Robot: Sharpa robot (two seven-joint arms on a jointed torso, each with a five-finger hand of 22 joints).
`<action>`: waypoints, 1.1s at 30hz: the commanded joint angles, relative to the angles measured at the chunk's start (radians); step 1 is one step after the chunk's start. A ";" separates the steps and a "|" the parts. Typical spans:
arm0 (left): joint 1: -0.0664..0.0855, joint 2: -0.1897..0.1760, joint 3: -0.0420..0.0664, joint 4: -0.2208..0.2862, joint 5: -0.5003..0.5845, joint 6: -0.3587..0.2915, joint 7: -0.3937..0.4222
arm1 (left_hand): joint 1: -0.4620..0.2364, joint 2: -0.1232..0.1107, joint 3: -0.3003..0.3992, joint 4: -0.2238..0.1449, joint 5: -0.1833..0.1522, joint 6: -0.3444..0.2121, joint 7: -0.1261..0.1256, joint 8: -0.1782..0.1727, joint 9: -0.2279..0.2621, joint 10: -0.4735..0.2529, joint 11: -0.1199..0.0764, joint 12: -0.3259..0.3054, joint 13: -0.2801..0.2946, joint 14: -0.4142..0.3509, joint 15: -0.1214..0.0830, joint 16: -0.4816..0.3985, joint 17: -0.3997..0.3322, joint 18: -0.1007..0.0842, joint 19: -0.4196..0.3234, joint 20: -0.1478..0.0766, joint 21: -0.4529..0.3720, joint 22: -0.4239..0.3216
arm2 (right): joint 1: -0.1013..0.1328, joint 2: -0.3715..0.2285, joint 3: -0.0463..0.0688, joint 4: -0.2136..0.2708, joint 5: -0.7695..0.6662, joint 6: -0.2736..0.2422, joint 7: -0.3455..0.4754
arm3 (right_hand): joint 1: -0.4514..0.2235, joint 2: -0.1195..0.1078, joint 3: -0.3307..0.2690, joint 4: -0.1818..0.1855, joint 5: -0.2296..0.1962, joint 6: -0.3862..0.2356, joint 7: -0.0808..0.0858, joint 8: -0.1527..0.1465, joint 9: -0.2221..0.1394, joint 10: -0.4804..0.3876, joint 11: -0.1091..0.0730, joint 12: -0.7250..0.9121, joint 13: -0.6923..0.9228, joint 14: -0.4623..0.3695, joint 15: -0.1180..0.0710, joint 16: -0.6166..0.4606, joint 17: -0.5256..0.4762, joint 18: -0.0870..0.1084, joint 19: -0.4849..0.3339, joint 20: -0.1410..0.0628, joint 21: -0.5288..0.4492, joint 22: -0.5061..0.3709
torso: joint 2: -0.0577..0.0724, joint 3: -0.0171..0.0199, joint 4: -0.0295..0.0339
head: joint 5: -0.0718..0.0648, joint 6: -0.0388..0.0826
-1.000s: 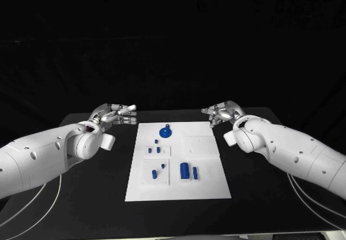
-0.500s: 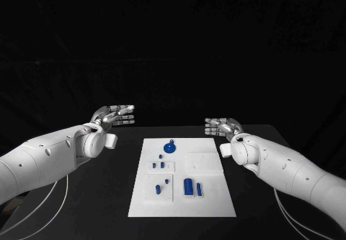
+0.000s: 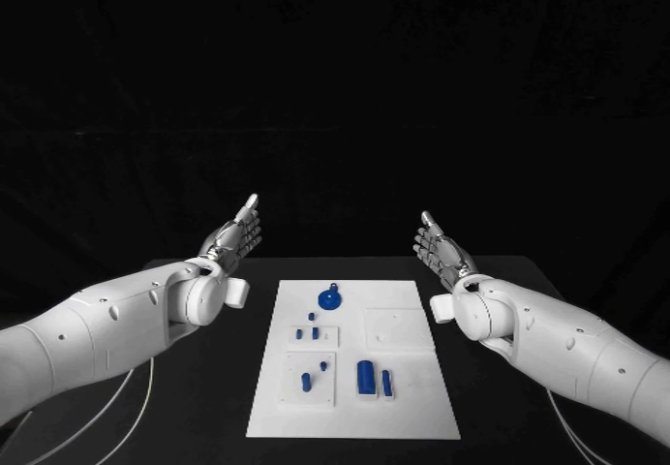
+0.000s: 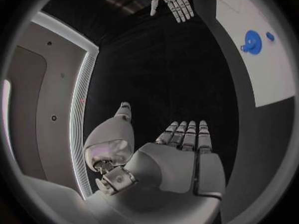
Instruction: Assemble the parts on the task board
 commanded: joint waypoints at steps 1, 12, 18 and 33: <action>-0.024 -0.019 0.015 0.080 -0.001 -0.132 0.048 | -0.492 -0.006 0.020 -0.001 -0.014 -0.125 -0.018 -0.014 -0.009 -0.131 -0.022 -0.012 -0.008 -0.145 -0.022 -0.011 -0.009 -0.033 -0.152 -0.039 -0.014 -0.012 | 0.015 -0.025 -0.032 0.079 0.078 -0.107 0.079 | -0.386 -0.007 -0.019 0.026 -0.049 -0.196 -0.018 -0.014 -0.010 -0.244 -0.020 -0.011 -0.010 -0.310 -0.020 -0.013 -0.010 -0.029 -0.160 -0.026 -0.014 -0.011 | 0.005 -0.0081 -0.0281 | 0.017 0.018; -0.131 -0.116 0.090 0.420 -0.002 -0.443 0.136 | -0.492 -0.006 0.020 -0.001 -0.014 -0.125 -0.018 -0.014 -0.009 -0.131 -0.022 -0.012 -0.008 -0.145 -0.022 -0.011 -0.009 -0.033 -0.152 -0.039 -0.014 -0.012 | 0.086 -0.143 -0.207 0.420 0.263 -0.365 0.241 | -0.386 -0.007 -0.019 0.026 -0.049 -0.196 -0.018 -0.014 -0.010 -0.244 -0.020 -0.011 -0.010 -0.310 -0.020 -0.013 -0.010 -0.029 -0.160 -0.026 -0.014 -0.011 | 0.005 -0.0085 -0.0297 | 0.018 0.020; -0.164 -0.146 0.113 0.525 -0.002 -0.539 0.163 | -0.492 -0.006 0.020 -0.001 -0.014 -0.125 -0.018 -0.014 -0.009 -0.131 -0.022 -0.012 -0.008 -0.145 -0.022 -0.011 -0.009 -0.033 -0.152 -0.039 -0.014 -0.012 | 0.108 -0.180 -0.263 0.529 0.322 -0.447 0.293 | -0.386 -0.007 -0.019 0.026 -0.049 -0.196 -0.018 -0.014 -0.010 -0.244 -0.020 -0.011 -0.010 -0.310 -0.020 -0.013 -0.010 -0.029 -0.160 -0.026 -0.014 -0.011 | 0.005 -0.0085 -0.0297 | 0.018 0.020; -0.172 -0.153 0.118 0.550 -0.002 -0.561 0.170 | -0.492 -0.006 0.020 -0.001 -0.014 -0.125 -0.018 -0.014 -0.009 -0.131 -0.022 -0.012 -0.008 -0.145 -0.022 -0.011 -0.009 -0.033 -0.152 -0.039 -0.014 -0.012 | 0.114 -0.189 -0.276 0.556 0.336 -0.467 0.305 | -0.386 -0.007 -0.019 0.026 -0.049 -0.196 -0.018 -0.014 -0.010 -0.244 -0.020 -0.011 -0.010 -0.310 -0.020 -0.013 -0.010 -0.029 -0.160 -0.026 -0.014 -0.011 | 0.005 -0.0085 -0.0297 | 0.018 0.020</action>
